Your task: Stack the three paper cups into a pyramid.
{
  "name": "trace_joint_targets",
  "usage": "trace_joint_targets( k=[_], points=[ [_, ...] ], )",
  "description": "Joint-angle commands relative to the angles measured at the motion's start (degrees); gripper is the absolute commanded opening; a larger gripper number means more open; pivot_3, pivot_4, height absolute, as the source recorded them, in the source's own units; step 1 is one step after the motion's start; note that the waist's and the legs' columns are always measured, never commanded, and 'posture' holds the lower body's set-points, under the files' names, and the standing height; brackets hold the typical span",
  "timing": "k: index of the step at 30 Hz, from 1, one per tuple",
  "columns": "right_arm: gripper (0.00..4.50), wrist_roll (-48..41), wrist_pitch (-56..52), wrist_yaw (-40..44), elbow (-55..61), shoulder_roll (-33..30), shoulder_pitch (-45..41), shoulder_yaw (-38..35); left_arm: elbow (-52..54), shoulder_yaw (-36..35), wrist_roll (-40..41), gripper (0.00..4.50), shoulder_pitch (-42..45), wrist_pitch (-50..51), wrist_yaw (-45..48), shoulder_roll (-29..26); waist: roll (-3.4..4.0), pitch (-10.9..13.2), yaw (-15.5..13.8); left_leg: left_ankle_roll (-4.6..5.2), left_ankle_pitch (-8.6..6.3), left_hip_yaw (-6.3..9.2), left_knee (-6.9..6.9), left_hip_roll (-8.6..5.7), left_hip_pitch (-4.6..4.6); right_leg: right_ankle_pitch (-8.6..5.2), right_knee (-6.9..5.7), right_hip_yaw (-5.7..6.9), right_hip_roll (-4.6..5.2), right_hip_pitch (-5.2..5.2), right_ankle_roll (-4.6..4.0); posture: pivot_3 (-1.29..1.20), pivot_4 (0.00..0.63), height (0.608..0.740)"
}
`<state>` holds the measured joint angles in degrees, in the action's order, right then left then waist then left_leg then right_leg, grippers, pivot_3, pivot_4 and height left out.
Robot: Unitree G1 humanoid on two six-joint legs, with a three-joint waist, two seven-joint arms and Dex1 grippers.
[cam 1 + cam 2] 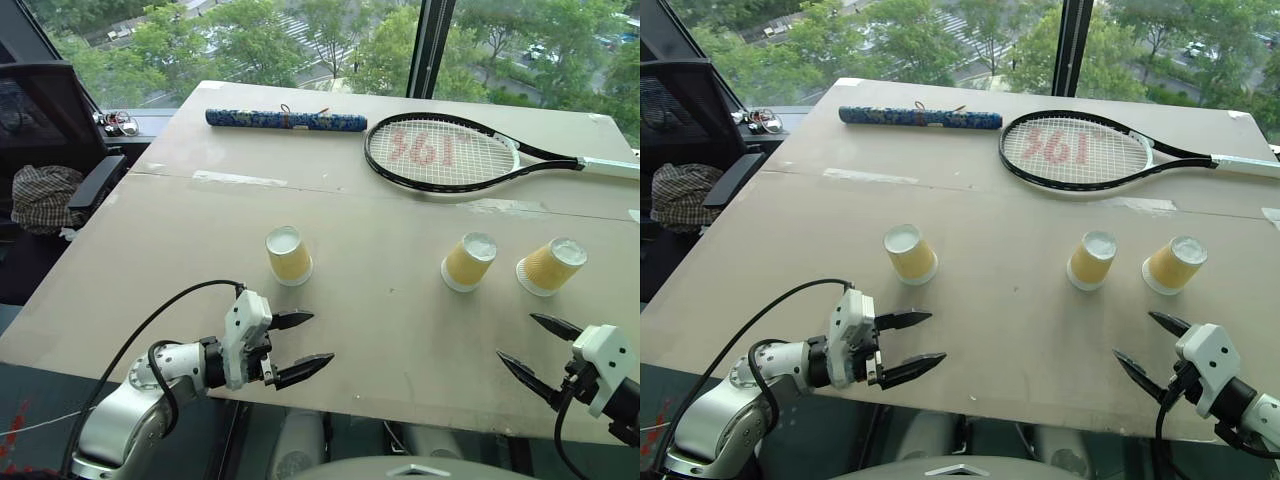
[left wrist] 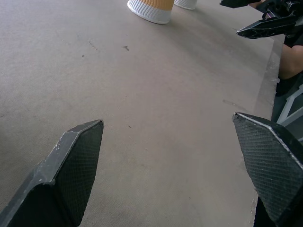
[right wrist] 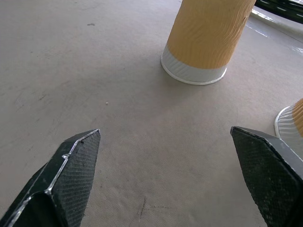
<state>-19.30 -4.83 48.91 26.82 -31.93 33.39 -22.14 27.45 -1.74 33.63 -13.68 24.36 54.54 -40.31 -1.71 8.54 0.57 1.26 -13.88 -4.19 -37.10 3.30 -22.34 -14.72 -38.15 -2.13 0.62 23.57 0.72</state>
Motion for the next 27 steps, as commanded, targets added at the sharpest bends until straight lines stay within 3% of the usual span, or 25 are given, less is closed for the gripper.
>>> trace_joint_targets(
  k=[1, 9, 16, 27],
  points=[
    [4.35, -0.99, 0.13, -0.41, 1.51, -0.05, -1.54, 1.23, 2.59, -2.93, 1.98, 4.5, -0.56, -0.27, -0.52, 0.13, 0.0, 0.0, 0.0, 0.0, 0.0, 0.0, 0.0, 0.0, 0.0, 0.0, 0.0, 0.0, 0.0, 0.0, 0.0, 0.0, 0.15, 0.74],
    [4.35, -3.96, -1.41, -0.53, 2.87, 0.6, -7.34, 6.94, 1.01, -12.73, 3.42, 4.5, -4.42, -2.03, -6.06, 4.14, 0.04, 0.03, -0.01, 0.01, -0.01, 0.06, 0.01, 0.02, -0.06, 0.0, 0.07, 0.09, -0.01, 0.01, 0.0, 0.0, 0.15, 0.74],
    [4.35, -7.09, -0.55, 0.95, 4.9, 0.61, -8.23, 9.2, -6.47, -17.16, 1.16, 4.5, 1.42, -0.79, -14.52, 6.35, 0.0, 0.02, -0.56, 0.04, -0.02, 0.2, -0.06, -0.02, -0.23, 0.01, 0.16, 0.31, 0.03, 0.01, 0.01, 0.0, 0.15, 0.74],
    [4.35, -6.52, -0.84, -2.02, 8.07, 0.95, -7.39, 10.67, -23.47, -6.73, -6.09, 4.5, 19.86, -3.92, -3.29, 0.75, 0.01, 0.02, -1.22, 0.13, -0.07, 0.12, -0.08, -0.08, -0.28, 0.14, 0.16, 0.53, -0.11, 0.03, -0.18, 0.0, 0.15, 0.74]
  ],
)
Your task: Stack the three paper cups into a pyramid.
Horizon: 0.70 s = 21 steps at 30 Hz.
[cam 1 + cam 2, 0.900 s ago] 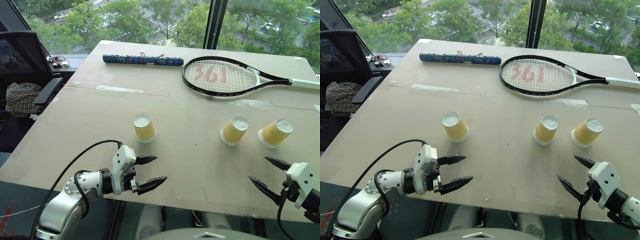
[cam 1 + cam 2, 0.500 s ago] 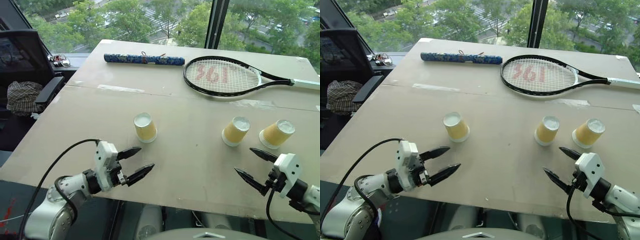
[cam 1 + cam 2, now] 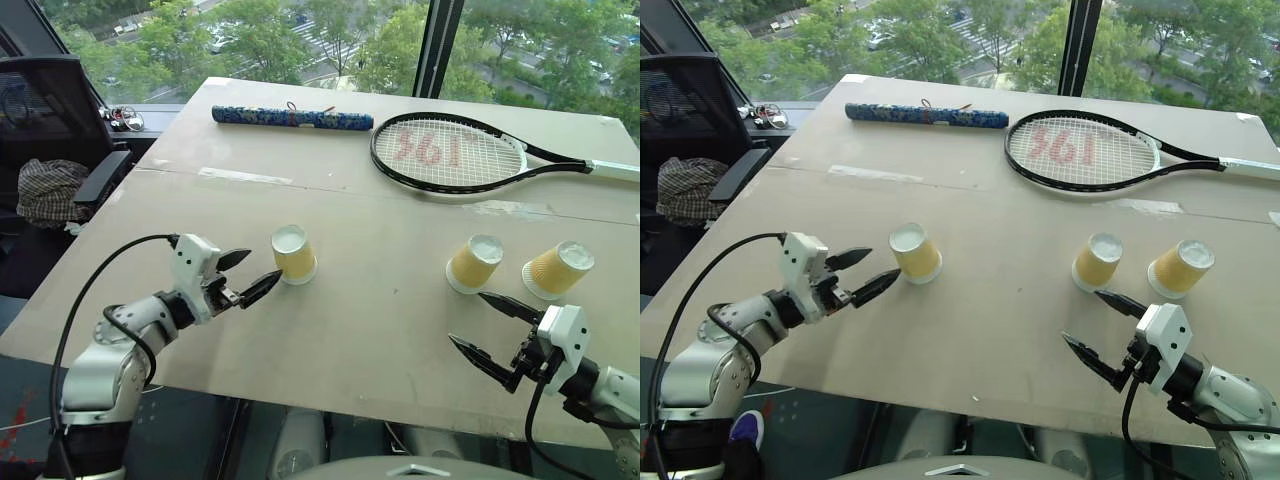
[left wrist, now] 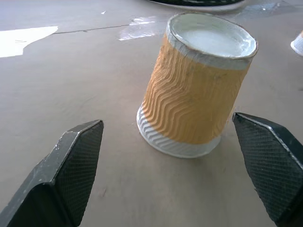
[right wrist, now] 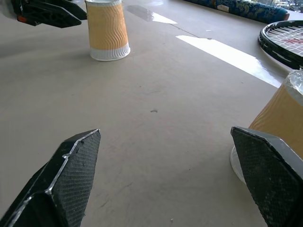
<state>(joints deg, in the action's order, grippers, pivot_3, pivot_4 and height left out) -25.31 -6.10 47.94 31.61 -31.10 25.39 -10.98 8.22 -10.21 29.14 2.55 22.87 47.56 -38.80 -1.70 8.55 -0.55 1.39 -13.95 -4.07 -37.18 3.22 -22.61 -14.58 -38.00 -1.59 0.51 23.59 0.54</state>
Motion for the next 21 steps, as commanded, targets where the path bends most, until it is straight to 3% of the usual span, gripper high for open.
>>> trace_joint_targets(
  k=[1, 14, 15, 18, 21],
  points=[
    [4.35, -0.38, 0.51, -1.41, 3.66, 0.19, 1.07, -0.6, -6.74, 2.62, -2.27, 4.5, 5.86, -3.26, 4.61, -0.32, 0.0, 0.0, -0.16, 0.0, 0.0, 0.02, -0.01, 0.0, -0.04, 0.0, 0.0, 0.04, -0.12, 0.02, 0.0, 0.0, 0.15, 0.74],
    [4.35, 0.81, 0.79, -5.54, 6.13, 1.12, 3.27, -0.26, -25.8, 8.52, -7.4, 4.5, 22.73, -10.76, 13.25, 4.19, -0.04, -0.02, -0.12, 0.01, 0.0, 0.03, -0.14, -0.01, -0.15, 0.14, -0.01, 0.08, -0.24, 0.01, 0.21, 0.0, 0.15, 0.74],
    [4.5, 0.94, 0.87, -5.67, 6.16, 1.16, 3.32, -0.15, -26.47, 8.9, -7.56, 3.98, 23.32, -10.8, 14.24, 4.32, -0.04, -0.02, -0.1, 0.01, 0.0, 0.01, -0.14, -0.02, -0.15, 0.14, -0.01, 0.08, -0.27, 0.01, 0.21, 0.0, 0.15, 0.74],
    [4.5, 1.0, 0.78, -6.18, 6.64, 1.3, 3.51, -0.08, -27.05, 9.2, -8.17, 2.99, 24.06, -11.64, 15.75, 4.55, -0.04, -0.02, -0.04, 0.01, 0.0, 0.02, -0.14, 0.0, -0.15, 0.15, -0.01, 0.06, -0.3, 0.02, 0.21, 0.0, 0.15, 0.74],
    [4.5, 0.87, 0.78, -6.49, 7.16, 1.29, 4.17, -0.4, -24.22, 9.19, -6.63, 2.99, 23.69, -10.37, 18.48, 4.09, -0.04, -0.01, -0.1, 0.01, 0.0, 0.03, -0.14, 0.02, -0.15, 0.15, -0.01, 0.07, -0.3, 0.02, 0.21, 0.0, 0.15, 0.74]
  ],
)
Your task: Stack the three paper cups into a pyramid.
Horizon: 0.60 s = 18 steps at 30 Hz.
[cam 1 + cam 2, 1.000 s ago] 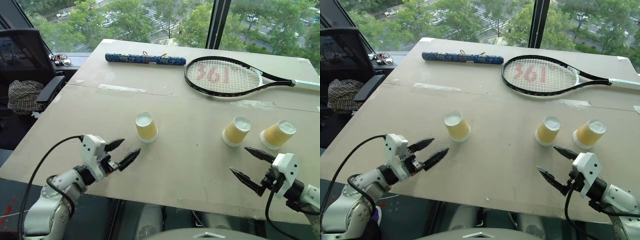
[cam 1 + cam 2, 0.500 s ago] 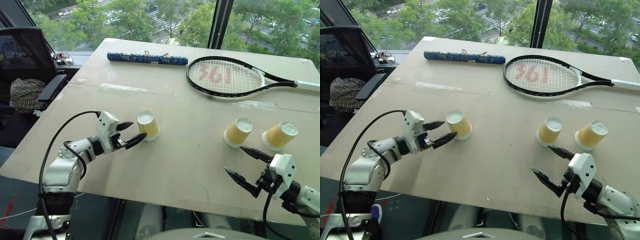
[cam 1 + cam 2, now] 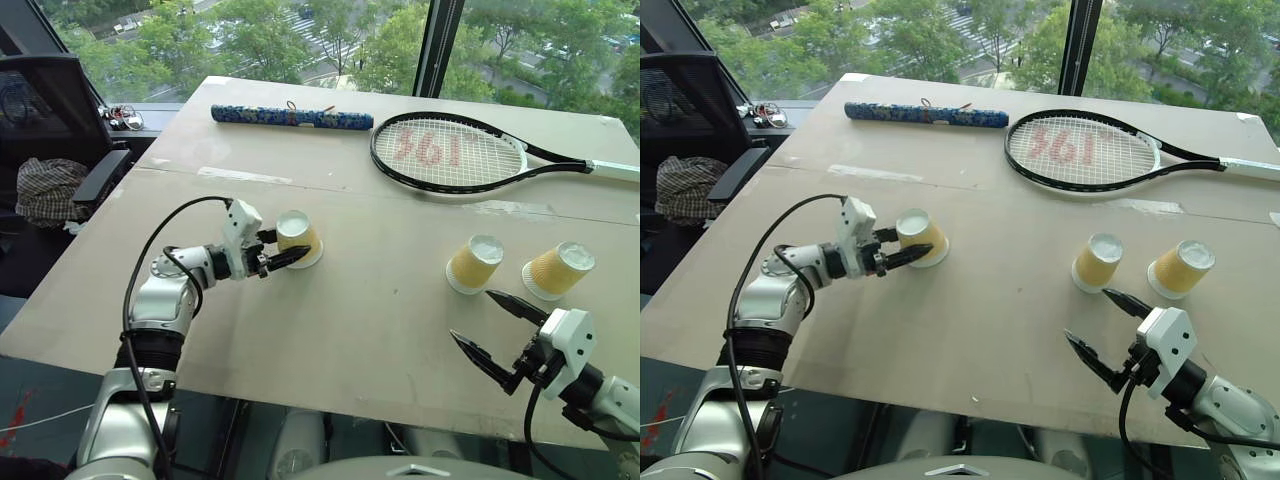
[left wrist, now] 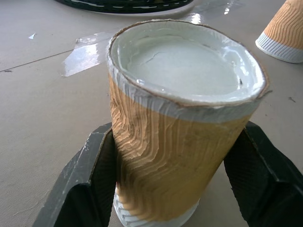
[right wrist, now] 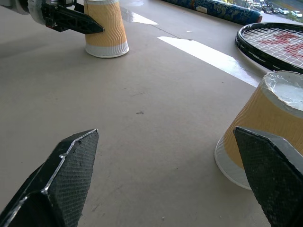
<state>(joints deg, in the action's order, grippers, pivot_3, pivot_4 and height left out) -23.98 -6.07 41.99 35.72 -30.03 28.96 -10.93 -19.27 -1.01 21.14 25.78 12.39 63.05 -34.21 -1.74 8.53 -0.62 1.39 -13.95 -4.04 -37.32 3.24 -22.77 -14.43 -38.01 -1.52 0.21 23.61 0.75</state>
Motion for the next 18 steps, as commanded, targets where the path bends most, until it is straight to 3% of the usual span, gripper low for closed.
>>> trace_joint_targets(
  k=[1, 7, 18],
  points=[
    [4.5, -0.52, 0.81, -0.58, 3.19, 0.24, 0.89, -0.58, 5.03, -0.01, 2.49, 2.99, 0.03, 1.26, 4.29, -0.63, 0.0, 0.0, -0.04, 0.0, 0.0, 0.0, 0.0, 0.0, 0.0, 0.0, 0.0, 0.01, 0.0, 0.0, 0.0, 0.0, 0.15, 0.74],
    [4.5, -0.53, 0.83, -1.01, 4.02, 0.47, 2.38, -0.64, 14.37, 5.84, 2.99, 2.99, -1.63, 5.7, 7.52, 1.74, 0.01, 0.0, -0.19, 0.0, 0.0, 0.02, -0.02, 0.02, -0.02, 0.0, 0.0, -0.01, 0.04, -0.01, 0.0, 0.0, 0.15, 0.74],
    [4.5, 0.35, 1.46, -2.72, 5.81, 1.06, 5.24, -2.12, 4.24, 14.94, -8.12, 2.99, 5.28, -1.93, 0.35, 12.79, 0.04, -0.03, -0.02, 0.01, 0.0, 0.05, -0.1, -0.1, -0.01, -0.01, -0.02, -0.08, -0.15, -0.04, 0.04, 0.0, 0.15, 0.74]
  ],
)
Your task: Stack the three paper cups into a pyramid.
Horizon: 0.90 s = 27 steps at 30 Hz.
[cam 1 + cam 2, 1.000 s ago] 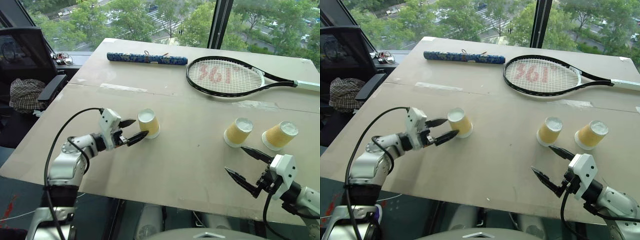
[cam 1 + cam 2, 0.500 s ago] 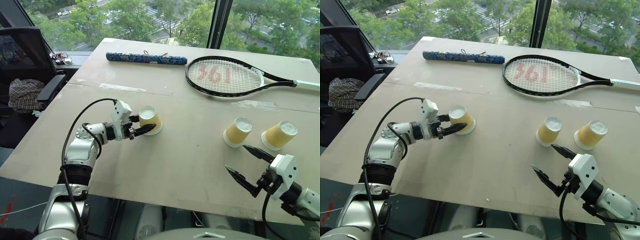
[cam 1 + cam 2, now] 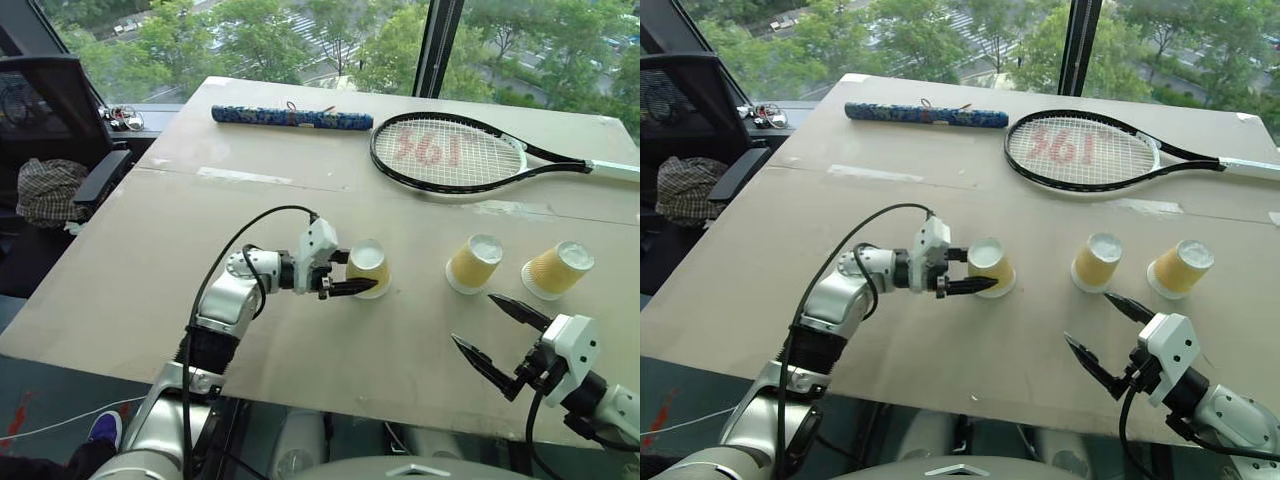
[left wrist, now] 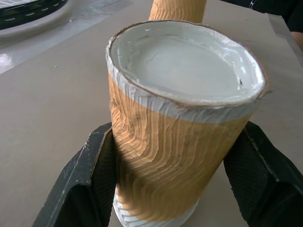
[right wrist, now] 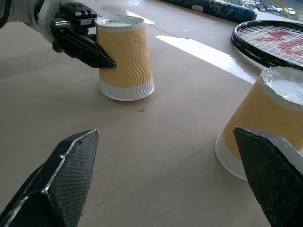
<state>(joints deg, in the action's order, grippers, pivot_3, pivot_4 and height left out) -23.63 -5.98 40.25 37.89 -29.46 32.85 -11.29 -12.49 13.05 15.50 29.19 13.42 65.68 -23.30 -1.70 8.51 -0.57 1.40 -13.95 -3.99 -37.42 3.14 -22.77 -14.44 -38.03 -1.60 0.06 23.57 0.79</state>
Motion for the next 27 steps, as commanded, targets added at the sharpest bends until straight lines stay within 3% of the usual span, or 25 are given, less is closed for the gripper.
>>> trace_joint_targets(
  k=[1, 5, 8, 9, 10, 16, 20, 27],
  points=[
    [4.5, 0.08, 1.48, -1.19, 3.94, 0.68, 1.9, -1.91, -3.59, 0.85, -2.94, 2.99, 2.37, -3.48, -2.76, 2.42, 0.03, -0.02, -0.15, 0.0, 0.0, 0.0, 0.0, 0.0, -0.01, 0.0, 0.0, 0.01, 0.0, 0.0, 0.0, 0.0, 0.15, 0.74],
    [4.5, 0.7, 1.71, -1.89, 4.61, 1.35, 2.93, -1.7, -5.32, 0.38, -3.19, 2.99, 2.79, -4.17, -2.81, 3.31, 0.03, -0.03, -0.16, 0.0, 0.0, 0.0, -0.01, 0.0, -0.01, -0.08, 0.0, 0.03, 0.01, -0.01, 0.14, 0.0, 0.15, 0.74],
    [4.5, 1.39, 1.7, -2.69, 4.48, 1.8, 2.47, -1.32, -4.82, -0.9, -1.21, 3.82, 2.92, -1.83, -3.23, 4.27, 0.03, -0.03, -0.15, 0.0, 0.0, 0.03, -0.01, 0.02, 0.02, -0.08, 0.0, 0.01, 0.03, -0.01, 0.15, 0.0, 0.15, 0.74],
    [4.5, 1.5, 1.5, -3.12, 4.45, 1.93, 2.12, -1.36, -3.89, -1.25, -0.66, 4.34, 2.57, -1.27, -3.05, 4.24, 0.03, -0.03, -0.14, 0.0, 0.0, 0.03, -0.03, 0.02, 0.01, -0.08, 0.0, 0.01, 0.03, -0.01, 0.15, 0.0, 0.15, 0.74],
    [4.5, 1.63, 1.25, -3.54, 4.45, 2.05, 1.81, -1.4, -2.9, -1.66, -0.23, 4.47, 2.12, -0.91, -3.09, 4.09, 0.03, -0.03, -0.1, 0.0, 0.0, 0.04, -0.03, 0.02, 0.0, -0.08, 0.0, 0.01, 0.03, -0.01, 0.16, 0.0, 0.15, 0.74],
    [4.5, 5.24, -1.06, -8.47, 3.38, 3.16, -1.96, -1.14, 9.76, -7.97, 9.47, 4.47, -2.96, 8.85, -1.89, 0.29, 0.04, -0.03, 0.28, 0.0, 0.0, 0.13, 0.01, 0.1, -0.01, 0.0, -0.02, -0.01, 0.01, 0.02, 0.0, 0.0, 0.15, 0.74],
    [4.5, 7.1, -4.63, -11.94, 1.94, 3.87, -5.68, 0.12, 22.12, -12.82, 17.45, 4.47, -9.35, 17.04, -1.01, -6.04, 0.07, -0.04, 0.76, 0.0, 0.0, 0.2, 0.01, 0.17, -0.02, 0.0, -0.04, -0.04, 0.06, 0.02, -0.02, 0.0, 0.15, 0.74],
    [4.5, 6.86, -9.54, -17.7, -2.43, 8.09, -13.24, 1.31, 37.5, -19.32, 26.13, 4.47, -21.72, 20.13, 1.08, -13.89, 0.08, -0.04, 1.09, 0.0, 0.0, 0.19, 0.01, 0.17, 0.01, -0.12, -0.05, -0.13, 0.19, 0.0, -0.21, 0.0, 0.15, 0.74]
  ],
)
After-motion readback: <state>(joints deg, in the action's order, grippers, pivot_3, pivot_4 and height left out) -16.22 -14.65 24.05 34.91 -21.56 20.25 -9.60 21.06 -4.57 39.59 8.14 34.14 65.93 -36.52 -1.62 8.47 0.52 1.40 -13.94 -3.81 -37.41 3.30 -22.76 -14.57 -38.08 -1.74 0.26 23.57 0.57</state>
